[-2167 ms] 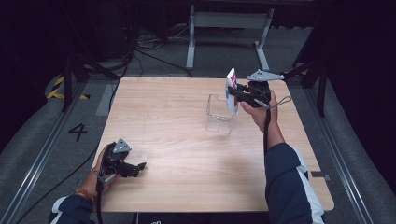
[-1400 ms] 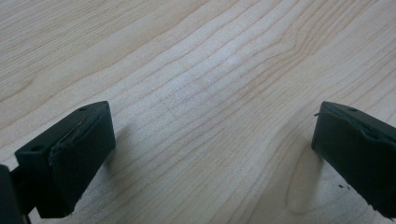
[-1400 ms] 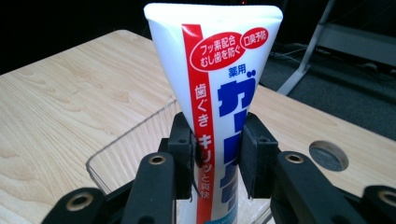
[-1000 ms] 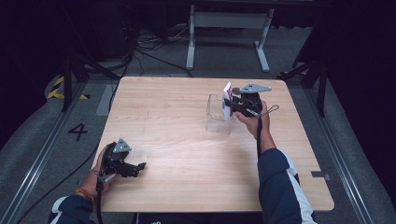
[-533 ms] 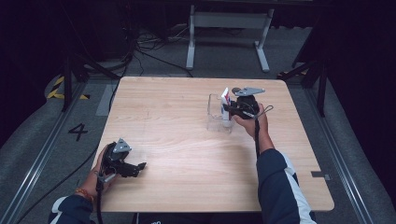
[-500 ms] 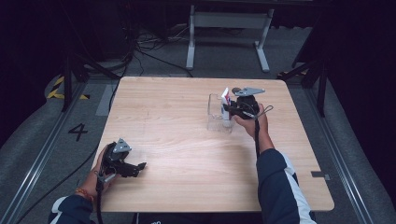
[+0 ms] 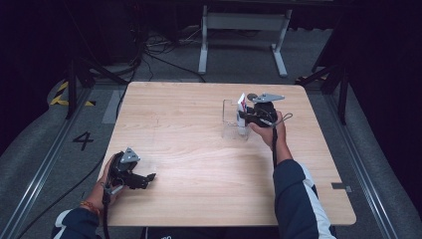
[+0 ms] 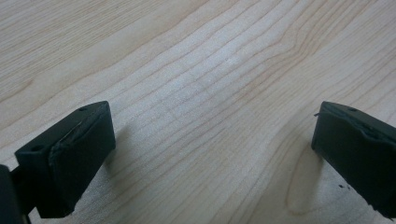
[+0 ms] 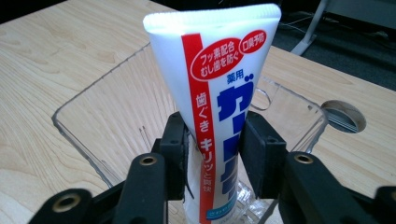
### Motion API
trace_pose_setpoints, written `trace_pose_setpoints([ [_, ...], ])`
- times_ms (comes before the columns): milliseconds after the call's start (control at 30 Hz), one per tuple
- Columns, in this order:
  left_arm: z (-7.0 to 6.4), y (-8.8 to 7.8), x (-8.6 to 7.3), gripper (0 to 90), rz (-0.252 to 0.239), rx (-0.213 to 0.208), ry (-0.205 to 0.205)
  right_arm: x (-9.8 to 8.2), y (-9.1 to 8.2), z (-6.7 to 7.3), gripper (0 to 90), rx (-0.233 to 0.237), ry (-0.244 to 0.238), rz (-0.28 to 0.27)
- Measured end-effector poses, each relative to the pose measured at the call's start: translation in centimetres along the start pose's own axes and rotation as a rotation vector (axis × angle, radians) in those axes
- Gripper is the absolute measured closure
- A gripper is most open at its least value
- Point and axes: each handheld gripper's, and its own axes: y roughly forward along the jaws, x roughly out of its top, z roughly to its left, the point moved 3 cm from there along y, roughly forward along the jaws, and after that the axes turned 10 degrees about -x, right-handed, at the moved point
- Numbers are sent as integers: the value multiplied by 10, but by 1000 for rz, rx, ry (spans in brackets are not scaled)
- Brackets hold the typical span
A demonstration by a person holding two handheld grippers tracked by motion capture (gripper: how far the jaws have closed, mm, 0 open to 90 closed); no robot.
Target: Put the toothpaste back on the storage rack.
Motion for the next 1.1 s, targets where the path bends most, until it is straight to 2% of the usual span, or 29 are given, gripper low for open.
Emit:
trace_pose_setpoints([
  [200,0,0,0,0,0,0,0,1,-2,1,592,10,4,-5],
  [233,0,0,0,0,0,0,-1,2,-2,3,575,8,-9,-7],
  [367,0,0,0,0,0,0,-1,4,-3,7,554,2,-11,-6],
  [600,0,0,0,0,0,0,0,5,-6,12,493,20,-31,-5],
  [1100,0,0,0,0,0,0,-1,9,-16,19,461,4,-86,25],
])
